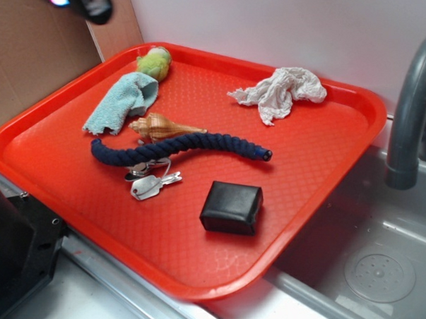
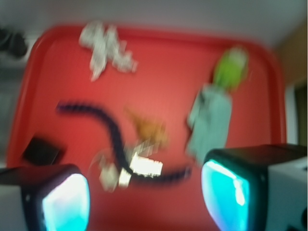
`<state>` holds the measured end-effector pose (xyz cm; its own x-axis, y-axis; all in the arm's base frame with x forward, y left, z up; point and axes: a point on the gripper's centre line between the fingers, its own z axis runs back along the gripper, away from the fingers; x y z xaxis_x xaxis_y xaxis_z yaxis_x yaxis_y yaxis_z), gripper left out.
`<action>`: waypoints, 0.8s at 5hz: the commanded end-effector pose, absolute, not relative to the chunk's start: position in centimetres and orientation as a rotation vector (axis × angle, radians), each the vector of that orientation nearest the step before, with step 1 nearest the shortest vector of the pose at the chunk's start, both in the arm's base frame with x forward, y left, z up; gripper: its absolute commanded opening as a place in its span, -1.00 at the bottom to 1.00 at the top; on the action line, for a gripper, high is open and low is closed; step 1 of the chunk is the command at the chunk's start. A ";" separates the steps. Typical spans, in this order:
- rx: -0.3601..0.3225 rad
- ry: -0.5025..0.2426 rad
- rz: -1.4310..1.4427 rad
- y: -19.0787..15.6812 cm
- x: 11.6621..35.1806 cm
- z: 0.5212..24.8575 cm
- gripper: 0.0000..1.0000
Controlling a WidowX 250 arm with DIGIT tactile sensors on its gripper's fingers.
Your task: Grab the white paper.
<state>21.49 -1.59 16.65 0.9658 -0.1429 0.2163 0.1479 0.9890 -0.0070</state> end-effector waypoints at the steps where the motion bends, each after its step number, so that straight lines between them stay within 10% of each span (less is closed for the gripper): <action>1: -0.010 -0.241 -0.191 -1.8 22.8 16.6 1.00; 4: 0.006 -0.252 -0.260 -2.7 25.8 14.0 1.00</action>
<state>25.02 -2.33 12.19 0.9523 -0.2466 0.1798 0.2462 0.9689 0.0251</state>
